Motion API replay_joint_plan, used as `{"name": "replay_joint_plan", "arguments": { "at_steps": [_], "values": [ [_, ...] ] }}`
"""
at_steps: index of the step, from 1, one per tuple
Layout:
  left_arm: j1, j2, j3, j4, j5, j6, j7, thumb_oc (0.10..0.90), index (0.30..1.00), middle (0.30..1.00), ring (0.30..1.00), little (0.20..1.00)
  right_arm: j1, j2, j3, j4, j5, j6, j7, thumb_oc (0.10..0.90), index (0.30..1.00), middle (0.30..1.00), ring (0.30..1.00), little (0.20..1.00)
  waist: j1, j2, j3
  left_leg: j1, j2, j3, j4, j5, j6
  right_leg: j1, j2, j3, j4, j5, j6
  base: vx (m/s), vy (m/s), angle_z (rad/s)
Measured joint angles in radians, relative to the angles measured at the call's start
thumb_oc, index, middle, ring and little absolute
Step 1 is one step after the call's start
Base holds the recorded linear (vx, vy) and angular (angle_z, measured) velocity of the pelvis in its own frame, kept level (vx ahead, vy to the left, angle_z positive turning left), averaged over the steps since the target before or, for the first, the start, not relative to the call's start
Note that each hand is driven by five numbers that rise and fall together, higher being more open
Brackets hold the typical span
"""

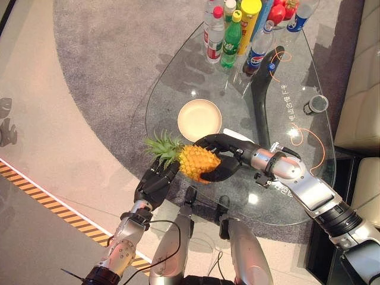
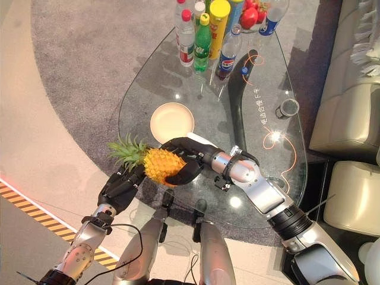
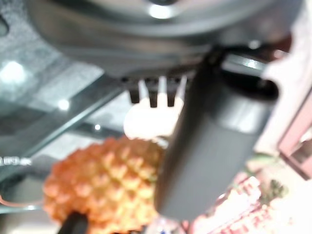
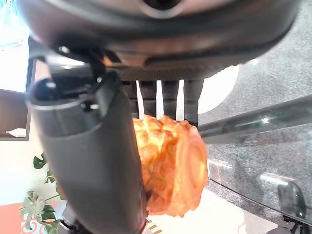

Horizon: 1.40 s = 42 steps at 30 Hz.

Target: Pick up the fruit to the plate

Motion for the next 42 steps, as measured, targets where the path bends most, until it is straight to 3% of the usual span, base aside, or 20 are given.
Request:
{"name": "replay_joint_plan", "arguments": {
  "at_steps": [6, 13, 27, 28, 29, 30, 31, 42],
  "values": [
    [0.023, -0.017, -0.013, 0.000, -0.100, -0.009, -0.049, 0.800, 0.900, 0.900, 0.900, 0.900, -0.018, 0.000, 0.000, 0.000, 0.009, 0.032, 0.071, 0.100, 0.300, 0.300, 0.300, 0.200, -0.001, 0.000, 0.000, 0.001, 0.000, -0.001, 0.003, 0.000, 0.000, 0.003, 0.000, -0.002, 0.001, 0.000, 0.000, 0.01, -0.004, 0.00],
    [0.031, -0.093, -0.008, -0.009, -0.199, -0.125, -0.212, 0.800, 0.900, 0.900, 0.900, 0.900, -0.021, 0.072, 0.013, 0.000, 0.094, 0.044, 0.118, 0.100, 0.300, 0.300, 0.300, 0.200, 0.001, 0.000, 0.000, 0.002, 0.001, -0.004, 0.007, 0.001, -0.002, 0.004, 0.000, -0.005, 0.006, 0.000, -0.001, 0.00, 0.000, 0.00],
    [0.034, -0.104, -0.007, -0.007, -0.221, -0.156, -0.223, 0.800, 0.900, 0.900, 0.900, 0.900, -0.042, 0.094, 0.013, 0.001, 0.081, 0.066, 0.125, 0.100, 0.300, 0.300, 0.300, 0.200, 0.000, -0.001, -0.001, 0.000, -0.006, -0.007, 0.009, 0.001, -0.002, -0.009, -0.009, -0.006, 0.034, -0.013, -0.001, 0.00, 0.000, 0.00],
    [0.034, -0.104, -0.007, -0.007, -0.215, -0.155, -0.218, 0.742, 0.851, 0.851, 0.851, 0.842, -0.042, 0.094, 0.013, 0.001, 0.080, 0.068, 0.126, 0.100, 0.300, 0.300, 0.300, 0.200, 0.000, -0.001, -0.001, -0.001, -0.007, -0.008, 0.009, 0.001, -0.002, -0.009, -0.009, -0.006, 0.034, -0.013, -0.001, 0.00, 0.000, 0.00],
    [0.034, -0.105, -0.007, -0.007, -0.210, -0.152, -0.210, 0.385, 0.545, 0.545, 0.545, 0.485, -0.041, 0.094, 0.013, 0.001, 0.079, 0.071, 0.127, 0.100, 0.300, 0.300, 0.300, 0.200, 0.000, -0.001, -0.001, -0.001, -0.007, -0.008, 0.009, 0.001, -0.002, -0.010, -0.009, -0.006, 0.034, -0.013, -0.001, 0.00, 0.000, 0.00],
    [0.034, -0.104, -0.007, -0.007, -0.207, -0.149, -0.205, 0.149, 0.342, 0.342, 0.342, 0.249, -0.039, 0.094, 0.013, 0.001, 0.078, 0.073, 0.127, 0.100, 0.300, 0.300, 0.300, 0.200, 0.000, -0.001, -0.001, -0.001, -0.007, -0.008, 0.009, 0.001, -0.002, -0.010, -0.009, -0.006, 0.034, -0.013, -0.001, 0.00, 0.000, 0.00],
    [0.034, -0.104, -0.007, -0.007, -0.198, -0.147, -0.203, 0.100, 0.300, 0.300, 0.300, 0.200, -0.038, 0.094, 0.013, 0.003, 0.078, 0.075, 0.127, 0.100, 0.300, 0.300, 0.300, 0.200, 0.000, -0.001, -0.001, -0.001, -0.007, -0.008, 0.009, 0.001, -0.002, -0.010, -0.009, -0.006, 0.034, -0.014, -0.001, 0.00, 0.000, 0.00],
    [0.033, -0.094, -0.007, 0.009, -0.151, -0.163, -0.203, 0.100, 0.300, 0.300, 0.300, 0.200, -0.038, 0.102, 0.021, 0.003, 0.074, 0.081, 0.153, 0.100, 0.300, 0.300, 0.300, 0.200, -0.002, -0.001, -0.001, -0.003, -0.007, -0.007, 0.010, 0.001, -0.002, -0.013, -0.010, -0.005, 0.035, -0.015, -0.001, 0.00, 0.000, 0.00]
  ]
}}
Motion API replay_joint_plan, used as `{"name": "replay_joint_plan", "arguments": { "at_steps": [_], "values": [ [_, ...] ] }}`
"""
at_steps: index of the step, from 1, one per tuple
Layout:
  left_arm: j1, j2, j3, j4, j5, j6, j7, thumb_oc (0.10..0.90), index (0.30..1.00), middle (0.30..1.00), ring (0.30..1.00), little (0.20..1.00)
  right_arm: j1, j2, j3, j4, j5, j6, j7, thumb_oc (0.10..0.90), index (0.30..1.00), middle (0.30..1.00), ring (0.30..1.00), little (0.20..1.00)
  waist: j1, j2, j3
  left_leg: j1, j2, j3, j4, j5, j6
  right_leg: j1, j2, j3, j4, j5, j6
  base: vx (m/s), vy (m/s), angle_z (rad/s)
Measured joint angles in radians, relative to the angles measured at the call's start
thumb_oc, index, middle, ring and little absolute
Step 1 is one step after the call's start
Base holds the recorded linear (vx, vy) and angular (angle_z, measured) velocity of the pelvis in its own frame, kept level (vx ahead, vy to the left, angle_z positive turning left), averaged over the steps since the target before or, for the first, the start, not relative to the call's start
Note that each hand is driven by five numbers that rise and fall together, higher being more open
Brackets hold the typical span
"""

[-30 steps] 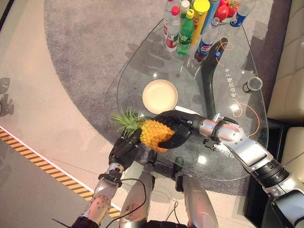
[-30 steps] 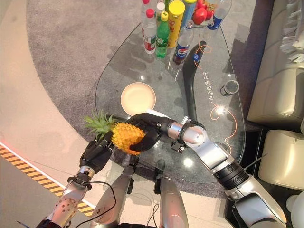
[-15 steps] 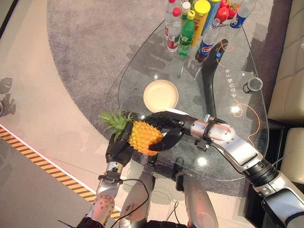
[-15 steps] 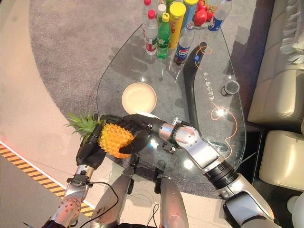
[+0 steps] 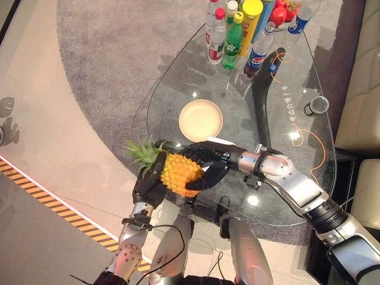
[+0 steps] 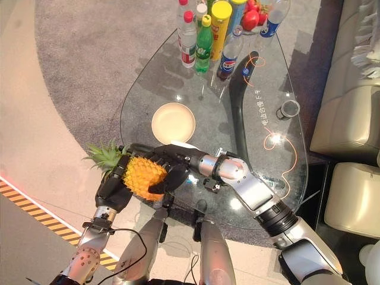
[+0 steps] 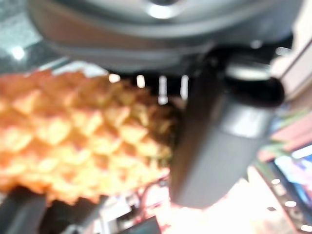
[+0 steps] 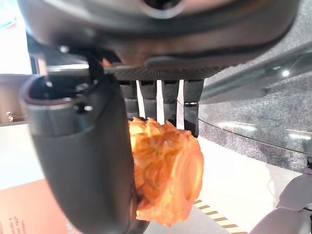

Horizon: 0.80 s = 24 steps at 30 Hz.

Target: Pick up the fruit to the plate

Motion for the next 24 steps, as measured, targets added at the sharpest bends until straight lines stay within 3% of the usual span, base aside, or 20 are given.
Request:
{"name": "replay_joint_plan", "arguments": {
  "at_steps": [16, 17, 18, 24],
  "values": [
    [-0.001, -0.018, 0.002, 0.019, -0.001, -0.025, 0.003, 0.100, 0.300, 0.300, 0.300, 0.200, 0.005, 0.012, 0.008, 0.000, -0.022, -0.007, -0.004, 0.100, 0.300, 0.300, 0.300, 0.200, -0.002, -0.001, 0.000, -0.002, 0.003, 0.002, 0.000, 0.000, 0.000, -0.004, 0.000, 0.001, 0.001, 0.000, 0.000, 0.00, 0.000, 0.00],
    [-0.001, -0.018, 0.003, 0.019, -0.001, -0.027, 0.004, 0.100, 0.300, 0.300, 0.300, 0.200, 0.007, 0.013, 0.008, 0.000, -0.022, -0.009, -0.005, 0.616, 0.742, 0.742, 0.742, 0.716, -0.003, -0.001, 0.000, -0.002, 0.003, 0.002, 0.000, 0.000, 0.000, -0.004, 0.000, 0.001, 0.001, 0.000, 0.000, 0.00, 0.000, 0.00],
    [-0.001, -0.018, 0.003, 0.019, 0.000, -0.029, 0.008, 0.100, 0.300, 0.300, 0.300, 0.200, 0.012, 0.016, 0.008, 0.000, -0.024, -0.011, -0.012, 0.800, 0.900, 0.900, 0.900, 0.900, -0.003, -0.002, -0.001, -0.002, 0.004, 0.002, 0.000, 0.000, 0.000, -0.004, 0.000, 0.001, 0.001, 0.000, 0.000, 0.00, 0.000, 0.00],
    [-0.009, -0.017, 0.032, 0.030, 0.010, -0.029, 0.016, 0.100, 0.300, 0.300, 0.300, 0.200, 0.055, 0.041, 0.008, -0.008, -0.030, -0.035, -0.037, 0.800, 0.900, 0.900, 0.900, 0.900, -0.008, -0.012, 0.000, -0.008, 0.004, 0.007, 0.000, 0.000, 0.001, -0.015, 0.001, 0.007, 0.000, -0.002, 0.002, 0.00, 0.002, -0.02]
  ]
}}
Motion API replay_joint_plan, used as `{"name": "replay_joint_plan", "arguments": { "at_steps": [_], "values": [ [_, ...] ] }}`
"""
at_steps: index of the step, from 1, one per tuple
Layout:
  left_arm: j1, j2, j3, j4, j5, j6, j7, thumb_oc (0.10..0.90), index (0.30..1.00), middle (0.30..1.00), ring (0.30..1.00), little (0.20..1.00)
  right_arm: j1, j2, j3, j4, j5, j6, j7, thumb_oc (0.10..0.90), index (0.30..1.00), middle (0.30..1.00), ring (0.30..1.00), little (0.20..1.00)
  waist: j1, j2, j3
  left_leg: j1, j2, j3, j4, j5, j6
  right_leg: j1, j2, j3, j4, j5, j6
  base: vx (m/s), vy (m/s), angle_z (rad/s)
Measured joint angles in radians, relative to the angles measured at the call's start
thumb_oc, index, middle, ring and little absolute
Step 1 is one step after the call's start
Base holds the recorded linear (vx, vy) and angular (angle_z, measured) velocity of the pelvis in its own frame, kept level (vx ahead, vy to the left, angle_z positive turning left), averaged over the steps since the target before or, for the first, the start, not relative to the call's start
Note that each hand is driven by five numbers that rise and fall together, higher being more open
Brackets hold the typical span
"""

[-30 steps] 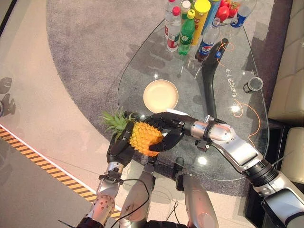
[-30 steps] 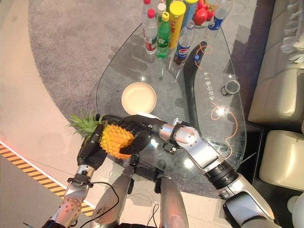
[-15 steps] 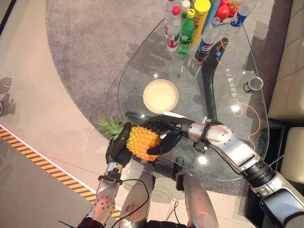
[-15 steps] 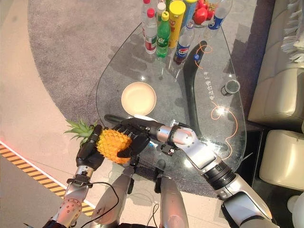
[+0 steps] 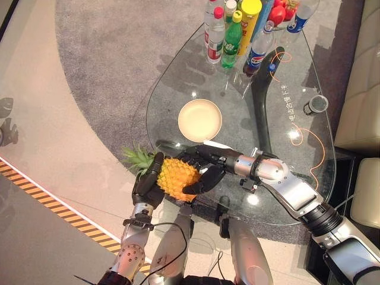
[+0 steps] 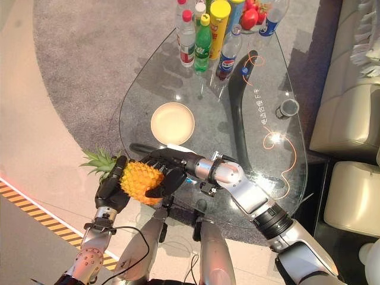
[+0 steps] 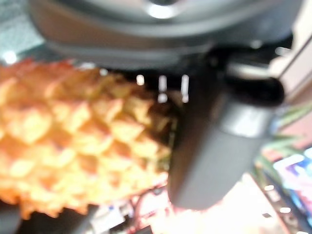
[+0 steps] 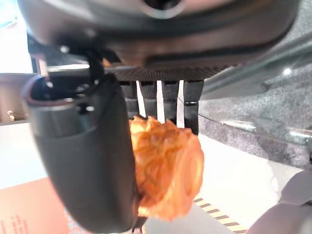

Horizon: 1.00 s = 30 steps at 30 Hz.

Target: Pick up the fruit to the plate

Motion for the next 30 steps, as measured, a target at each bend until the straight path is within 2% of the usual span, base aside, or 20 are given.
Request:
{"name": "replay_joint_plan", "arguments": {
  "at_steps": [9, 18, 26, 30],
  "values": [
    [-0.036, -0.002, 0.037, 0.001, 0.011, -0.003, 0.000, 0.100, 0.300, 0.300, 0.300, 0.200, 0.036, 0.020, -0.012, -0.032, 0.010, -0.030, -0.043, 0.800, 0.900, 0.900, 0.900, 0.900, -0.002, -0.024, 0.001, -0.005, 0.001, 0.002, 0.000, 0.000, 0.000, -0.005, 0.001, 0.002, 0.001, 0.001, -0.001, 0.00, 0.000, 0.00],
    [-0.048, -0.021, 0.046, 0.001, 0.012, -0.003, 0.000, 0.100, 0.300, 0.300, 0.300, 0.200, 0.061, 0.020, -0.020, -0.054, 0.007, -0.052, -0.072, 0.800, 0.900, 0.900, 0.900, 0.900, -0.024, -0.025, 0.001, -0.005, 0.002, 0.002, 0.000, 0.000, 0.000, -0.004, 0.001, 0.002, 0.001, 0.001, -0.001, 0.00, 0.000, 0.00],
    [-0.077, -0.023, 0.046, 0.001, 0.036, 0.002, 0.000, 0.100, 0.300, 0.300, 0.300, 0.200, 0.099, 0.019, -0.059, -0.093, -0.003, -0.052, -0.100, 0.800, 0.900, 0.900, 0.900, 0.900, -0.027, -0.026, 0.001, -0.006, 0.004, 0.002, -0.001, 0.000, 0.000, -0.004, 0.005, 0.002, 0.000, 0.002, -0.003, 0.00, 0.000, 0.00],
    [-0.081, -0.024, 0.046, 0.001, 0.055, 0.004, -0.001, 0.100, 0.300, 0.300, 0.300, 0.200, 0.122, 0.018, -0.070, -0.112, -0.023, -0.057, -0.118, 0.800, 0.900, 0.900, 0.900, 0.900, -0.039, -0.034, 0.002, -0.006, 0.005, 0.003, -0.001, 0.000, 0.000, -0.004, 0.005, 0.002, -0.001, 0.002, -0.003, 0.00, 0.000, 0.00]
  ]
}}
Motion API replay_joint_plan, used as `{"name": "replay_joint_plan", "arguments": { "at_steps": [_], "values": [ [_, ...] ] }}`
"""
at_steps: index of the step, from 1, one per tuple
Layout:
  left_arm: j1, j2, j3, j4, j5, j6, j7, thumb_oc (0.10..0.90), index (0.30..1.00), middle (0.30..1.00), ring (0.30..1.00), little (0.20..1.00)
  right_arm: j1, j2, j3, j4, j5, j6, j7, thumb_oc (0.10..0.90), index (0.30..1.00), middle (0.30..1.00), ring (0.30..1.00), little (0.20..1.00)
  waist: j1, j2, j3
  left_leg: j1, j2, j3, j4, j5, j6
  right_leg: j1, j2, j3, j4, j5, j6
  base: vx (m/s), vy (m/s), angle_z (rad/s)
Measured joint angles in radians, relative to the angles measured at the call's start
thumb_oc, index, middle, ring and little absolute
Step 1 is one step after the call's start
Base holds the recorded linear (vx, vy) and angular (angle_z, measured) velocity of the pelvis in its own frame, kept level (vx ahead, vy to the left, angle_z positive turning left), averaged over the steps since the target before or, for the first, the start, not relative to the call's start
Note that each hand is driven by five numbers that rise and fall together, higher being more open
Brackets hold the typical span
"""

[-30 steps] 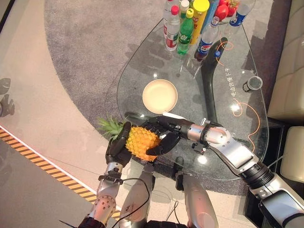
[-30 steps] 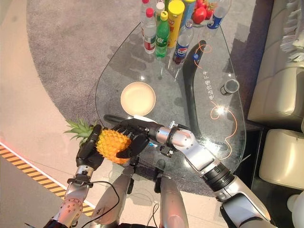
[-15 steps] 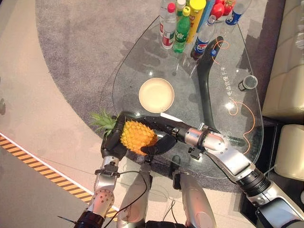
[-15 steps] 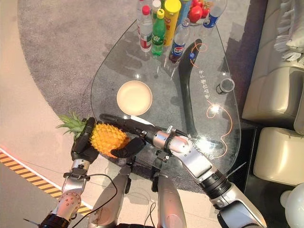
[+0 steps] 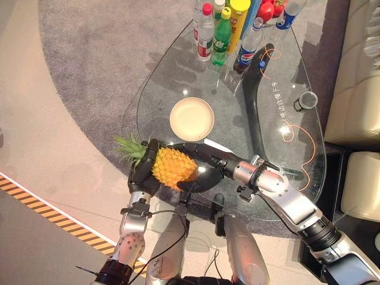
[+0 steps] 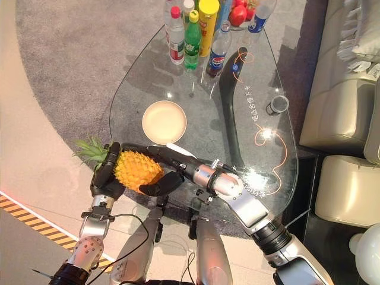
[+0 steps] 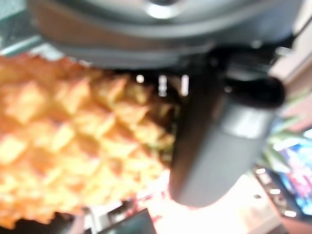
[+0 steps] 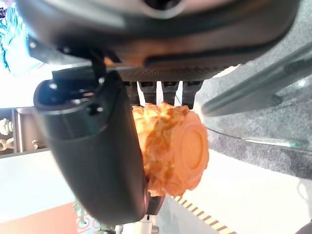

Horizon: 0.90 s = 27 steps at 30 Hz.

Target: Pick up the fruit to the plate

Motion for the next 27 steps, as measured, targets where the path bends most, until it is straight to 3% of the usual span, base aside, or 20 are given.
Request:
{"name": "replay_joint_plan", "arguments": {
  "at_steps": [7, 20, 27],
  "values": [
    [-0.002, -0.017, 0.000, 0.000, 0.022, 0.023, -0.003, 0.100, 0.300, 0.300, 0.300, 0.200, 0.067, 0.000, -0.039, -0.035, -0.021, -0.017, -0.011, 0.800, 0.900, 0.900, 0.900, 0.900, -0.012, -0.020, 0.000, 0.000, 0.003, 0.005, -0.001, -0.001, 0.001, -0.001, 0.003, 0.004, -0.003, 0.000, 0.000, 0.00, 0.000, 0.00],
    [-0.008, -0.035, 0.000, 0.000, 0.050, 0.038, -0.005, 0.100, 0.300, 0.300, 0.300, 0.200, 0.146, 0.000, -0.076, -0.085, -0.070, -0.037, -0.032, 0.800, 0.900, 0.900, 0.900, 0.900, -0.012, -0.028, 0.000, 0.001, 0.008, 0.021, -0.001, -0.004, 0.004, 0.001, 0.008, 0.015, -0.014, 0.007, 0.001, 0.00, -0.004, -0.02],
    [-0.006, -0.041, 0.010, 0.000, 0.054, 0.044, -0.006, 0.100, 0.300, 0.300, 0.300, 0.200, 0.172, 0.000, -0.097, -0.111, -0.099, -0.040, -0.047, 0.800, 0.900, 0.900, 0.900, 0.900, -0.036, -0.046, 0.000, 0.001, 0.008, 0.023, -0.001, -0.005, 0.006, 0.004, 0.008, 0.017, -0.020, 0.011, 0.004, 0.00, -0.001, -0.01]
  ]
}}
